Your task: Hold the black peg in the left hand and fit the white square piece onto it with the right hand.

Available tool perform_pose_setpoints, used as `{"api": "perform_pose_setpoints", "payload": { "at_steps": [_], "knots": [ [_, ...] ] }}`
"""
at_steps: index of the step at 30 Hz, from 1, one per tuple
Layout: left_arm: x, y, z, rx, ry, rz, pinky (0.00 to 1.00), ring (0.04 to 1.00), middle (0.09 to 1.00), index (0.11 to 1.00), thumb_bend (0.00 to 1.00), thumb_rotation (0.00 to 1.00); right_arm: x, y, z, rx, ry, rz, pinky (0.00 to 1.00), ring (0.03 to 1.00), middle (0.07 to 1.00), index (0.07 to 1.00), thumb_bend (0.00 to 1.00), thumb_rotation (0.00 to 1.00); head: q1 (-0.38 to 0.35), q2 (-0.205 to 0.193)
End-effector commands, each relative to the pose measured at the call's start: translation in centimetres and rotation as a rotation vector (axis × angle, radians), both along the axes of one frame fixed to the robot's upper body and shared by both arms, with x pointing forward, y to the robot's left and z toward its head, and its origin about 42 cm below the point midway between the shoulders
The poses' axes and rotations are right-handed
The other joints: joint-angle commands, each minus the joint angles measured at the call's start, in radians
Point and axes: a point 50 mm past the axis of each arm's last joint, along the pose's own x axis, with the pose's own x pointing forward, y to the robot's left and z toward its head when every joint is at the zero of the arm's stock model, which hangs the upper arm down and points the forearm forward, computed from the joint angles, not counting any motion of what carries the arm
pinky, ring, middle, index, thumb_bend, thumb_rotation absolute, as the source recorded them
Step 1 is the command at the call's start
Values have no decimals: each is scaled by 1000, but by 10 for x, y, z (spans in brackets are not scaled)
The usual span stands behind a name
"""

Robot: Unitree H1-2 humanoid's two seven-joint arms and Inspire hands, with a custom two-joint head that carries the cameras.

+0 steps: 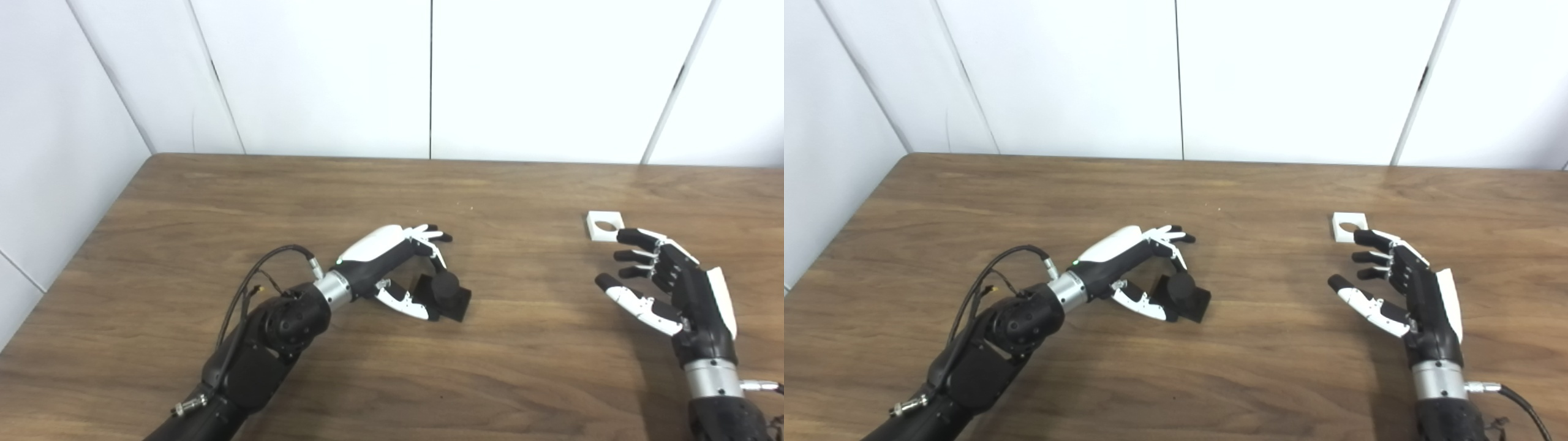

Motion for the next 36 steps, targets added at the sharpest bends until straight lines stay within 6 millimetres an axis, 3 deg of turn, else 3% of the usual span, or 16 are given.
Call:
{"api": "perform_pose_setpoints", "payload": {
  "at_steps": [1,9,16,20,24,29,36],
  "knots": [
    [-9,-9,-9,49,14,-71,1000,1000,932,492,515,89,0,-2,6,-16,-28,2,565,669,748,706,555,236,0,0],
    [-12,-8,-13,65,28,-76,1000,1000,936,492,515,89,0,1,5,-18,-30,6,563,670,749,706,548,211,-48,-3],
    [-13,14,-9,67,30,-70,1000,1000,931,492,517,86,2,18,6,12,-16,6,574,681,748,712,588,251,-265,1],
    [-13,27,-9,67,30,-72,1000,1000,932,493,517,84,7,35,9,20,-19,25,605,705,749,716,577,245,-369,-16],
    [-15,32,-8,65,37,-73,998,1000,930,492,518,79,11,47,10,26,-20,34,617,722,748,717,605,314,-403,-26],
    [-14,40,-9,60,32,-76,967,987,921,491,520,75,15,56,12,18,-29,42,609,719,744,722,554,209,-454,-40],
    [-13,47,-12,46,26,-83,956,975,913,490,521,68,19,60,11,12,-48,53,580,702,745,718,565,217,-504,-70]
  ]
}}
